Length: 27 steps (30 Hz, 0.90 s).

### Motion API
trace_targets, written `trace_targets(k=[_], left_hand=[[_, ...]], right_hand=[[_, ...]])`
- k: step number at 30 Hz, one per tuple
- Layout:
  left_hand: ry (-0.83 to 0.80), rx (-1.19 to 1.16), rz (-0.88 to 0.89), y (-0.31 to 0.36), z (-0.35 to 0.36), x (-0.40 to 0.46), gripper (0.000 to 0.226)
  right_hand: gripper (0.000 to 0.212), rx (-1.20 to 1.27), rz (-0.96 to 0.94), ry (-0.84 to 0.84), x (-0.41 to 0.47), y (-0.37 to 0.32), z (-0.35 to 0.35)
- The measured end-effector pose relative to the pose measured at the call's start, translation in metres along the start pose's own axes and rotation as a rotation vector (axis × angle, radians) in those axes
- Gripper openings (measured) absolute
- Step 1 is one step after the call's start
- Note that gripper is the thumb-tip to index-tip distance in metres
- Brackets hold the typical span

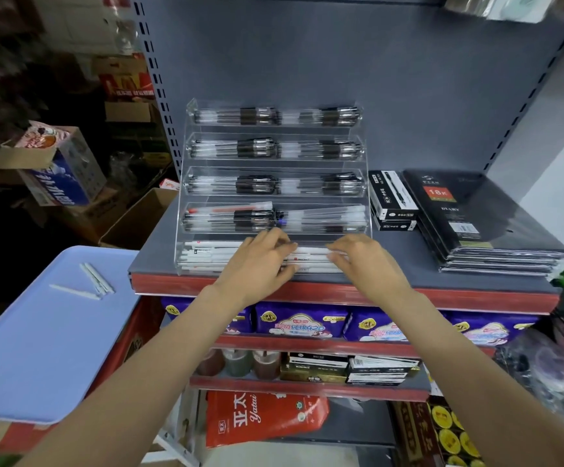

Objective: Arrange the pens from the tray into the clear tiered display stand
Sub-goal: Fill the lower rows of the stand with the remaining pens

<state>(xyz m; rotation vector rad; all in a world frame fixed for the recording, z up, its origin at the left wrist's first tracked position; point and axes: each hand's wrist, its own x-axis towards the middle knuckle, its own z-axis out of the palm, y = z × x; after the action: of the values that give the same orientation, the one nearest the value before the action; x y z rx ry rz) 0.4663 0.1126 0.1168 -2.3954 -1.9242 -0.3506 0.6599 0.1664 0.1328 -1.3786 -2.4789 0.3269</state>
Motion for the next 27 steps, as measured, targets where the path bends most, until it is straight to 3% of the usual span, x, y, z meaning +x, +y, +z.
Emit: trace_targets(k=[4,8,16,23,27], left_hand=[[-0.022,0.035,0.018,0.004,0.002,0.002,0.048],[-0.030,0.096,0.013,0.008,0.002,0.004,0.047],[0.074,-0.059,-0.037,0.003,-0.015,-0.001,0.038],[0.310,-0.037,-0.094,-0.059,-0.042,-0.053,0.027],[0.404,-0.072,-0.245,-0.130,-0.054,-0.104,0.036]], right_hand=[[0.049,-0.099,-0.036,-0.106,-0.011,0.003,-0.003],[0.048,-0.183,-0.008,-0.134,-0.011,0.002,-0.005],[0.041,0.027,0.012,-0.047,-0.006,-0.020,-0.006],[0.033,0.193,-0.158,0.038,0.023,-0.107,0.019],[0.029,0.239,-0.283,0.024,0.045,-0.186,0.049]])
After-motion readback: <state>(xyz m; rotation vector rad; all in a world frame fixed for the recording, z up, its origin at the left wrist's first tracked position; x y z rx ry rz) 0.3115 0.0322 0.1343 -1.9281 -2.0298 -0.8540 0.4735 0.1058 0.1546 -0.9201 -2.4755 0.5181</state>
